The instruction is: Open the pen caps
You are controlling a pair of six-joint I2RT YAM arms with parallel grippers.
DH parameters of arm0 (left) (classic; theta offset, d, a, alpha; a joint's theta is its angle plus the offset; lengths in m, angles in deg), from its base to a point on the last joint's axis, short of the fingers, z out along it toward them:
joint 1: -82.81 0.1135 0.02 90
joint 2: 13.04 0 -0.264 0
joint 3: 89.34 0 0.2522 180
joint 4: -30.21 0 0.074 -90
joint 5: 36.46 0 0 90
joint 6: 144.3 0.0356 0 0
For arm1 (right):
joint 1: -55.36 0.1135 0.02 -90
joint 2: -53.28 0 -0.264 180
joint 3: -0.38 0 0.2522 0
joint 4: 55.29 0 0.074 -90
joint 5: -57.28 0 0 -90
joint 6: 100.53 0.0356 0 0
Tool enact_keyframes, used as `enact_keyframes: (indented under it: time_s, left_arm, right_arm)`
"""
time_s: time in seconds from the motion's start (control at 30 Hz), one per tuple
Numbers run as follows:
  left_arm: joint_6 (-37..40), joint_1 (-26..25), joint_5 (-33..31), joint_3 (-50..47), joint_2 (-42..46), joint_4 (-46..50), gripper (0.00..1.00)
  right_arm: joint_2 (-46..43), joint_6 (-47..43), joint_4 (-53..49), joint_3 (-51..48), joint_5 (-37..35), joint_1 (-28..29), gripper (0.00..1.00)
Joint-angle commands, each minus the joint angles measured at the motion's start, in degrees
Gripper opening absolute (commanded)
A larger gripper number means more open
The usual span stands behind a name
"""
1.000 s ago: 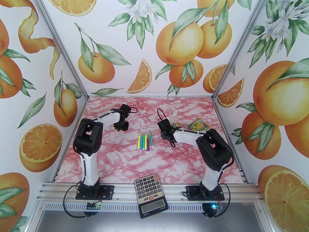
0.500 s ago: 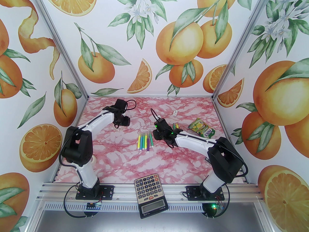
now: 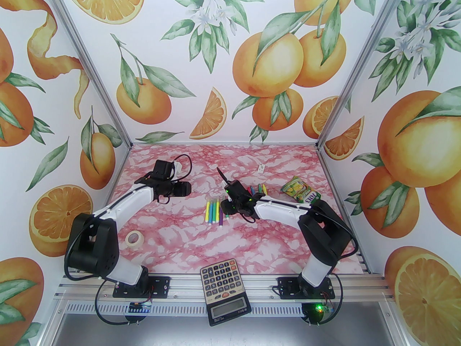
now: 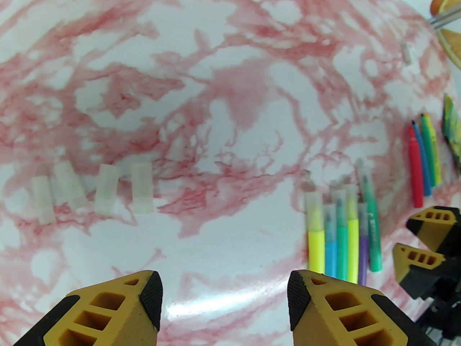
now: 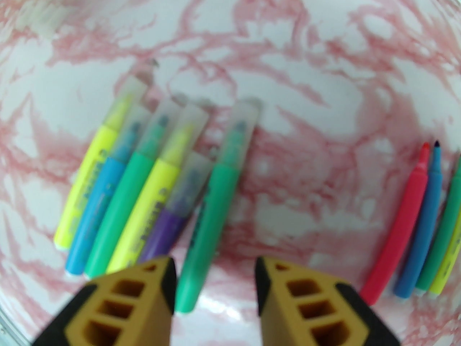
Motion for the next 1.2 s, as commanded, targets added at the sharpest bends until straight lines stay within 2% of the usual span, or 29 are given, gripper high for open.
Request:
enact_keyframes:
  time_s: [0.0, 0.27, 0.53, 1.17]
  left_arm:
    - [-1.06, 0.42, 2.83, -2.62, 3.64, -5.96, 0.62]
    - [-1.7, 0.51, 3.96, -6.03, 8.35, -8.02, 0.63]
    - [-2.5, 0.51, 2.32, -8.39, 12.91, -8.7, 0.66]
    - [-4.03, 0.56, 3.49, -9.93, 12.51, -10.88, 0.66]
  right_arm:
    - [1.95, 1.24, -1.57, 2.47, 0.58, 0.67, 0.42]
    - [6.04, 2.19, -4.54, 5.82, -2.99, 0.88, 0.4]
    - [8.2, 2.9, -5.41, 6.79, -4.51, 0.84, 0.38]
    - [11.06, 3.09, -9.06, 8.85, -8.05, 1.15, 0.32]
